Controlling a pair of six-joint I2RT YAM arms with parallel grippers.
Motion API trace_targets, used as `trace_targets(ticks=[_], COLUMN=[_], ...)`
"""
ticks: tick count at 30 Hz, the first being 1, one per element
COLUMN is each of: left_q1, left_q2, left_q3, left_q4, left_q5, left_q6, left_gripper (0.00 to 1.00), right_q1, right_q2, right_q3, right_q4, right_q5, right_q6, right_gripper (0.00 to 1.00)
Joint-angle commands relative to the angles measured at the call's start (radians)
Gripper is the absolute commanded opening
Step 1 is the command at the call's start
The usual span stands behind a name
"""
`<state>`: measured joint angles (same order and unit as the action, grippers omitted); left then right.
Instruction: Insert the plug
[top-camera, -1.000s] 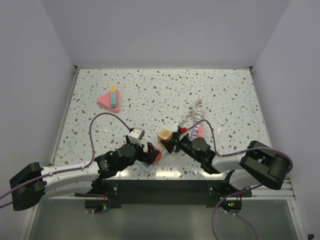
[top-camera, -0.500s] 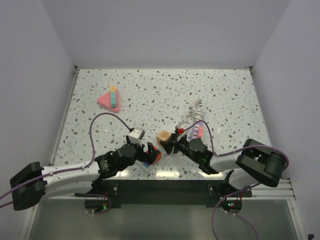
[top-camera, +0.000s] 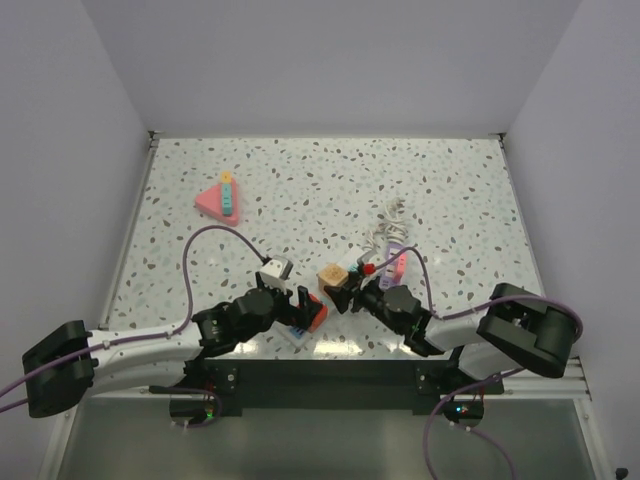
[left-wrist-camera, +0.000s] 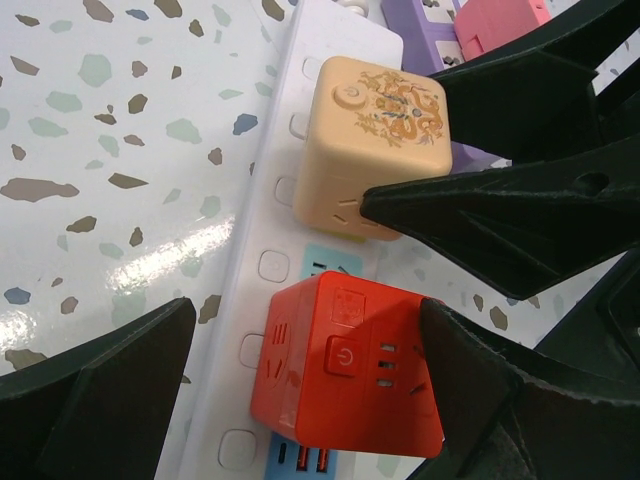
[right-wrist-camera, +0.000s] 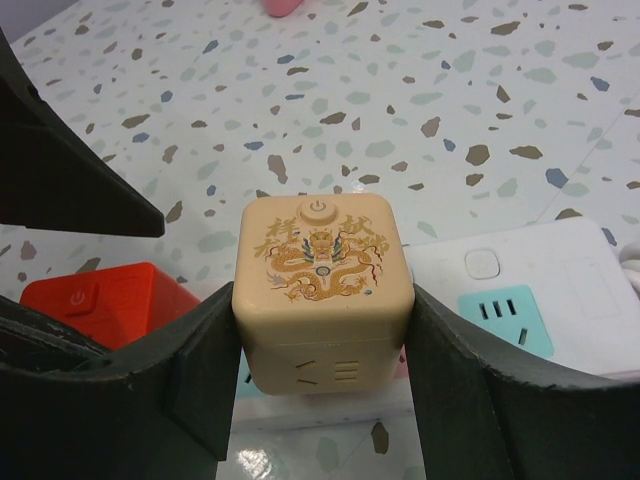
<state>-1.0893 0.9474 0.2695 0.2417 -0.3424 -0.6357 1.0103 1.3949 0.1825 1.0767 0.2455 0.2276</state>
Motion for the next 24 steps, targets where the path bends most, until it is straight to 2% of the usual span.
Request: trace_targets(ticks=[1, 5, 11, 24], left_q1=[-0.004, -0.004, -0.004, -0.004], left_q2=[0.03, 0.03, 0.037, 0.048], left_q3=[0.004, 0.004, 0.008, 0.022], left_q4=[-0.071, -0.073, -0.076, -0.119], left_q5=[-0.012, -0.015, -0.02, -0.086], left_q6=[0.024, 0.024, 0.025, 0.004], left_gripper=[0.98, 0.98, 0.98, 0.99], right_q1=[0.016, 0.042, 0.065, 0.105], right_q2=[0.073, 0.172, 0.253, 0.128], right_q3=[-0.035, -0.048, -0.046, -0.087], right_q4=[0.051, 0.159, 0.219, 0.069], right_q5=[0.04, 0.048, 0.043, 0.071], right_q6=[-0.005, -0.014, -0.007, -0.043], right_gripper=[0.0, 0.0, 0.0, 0.0])
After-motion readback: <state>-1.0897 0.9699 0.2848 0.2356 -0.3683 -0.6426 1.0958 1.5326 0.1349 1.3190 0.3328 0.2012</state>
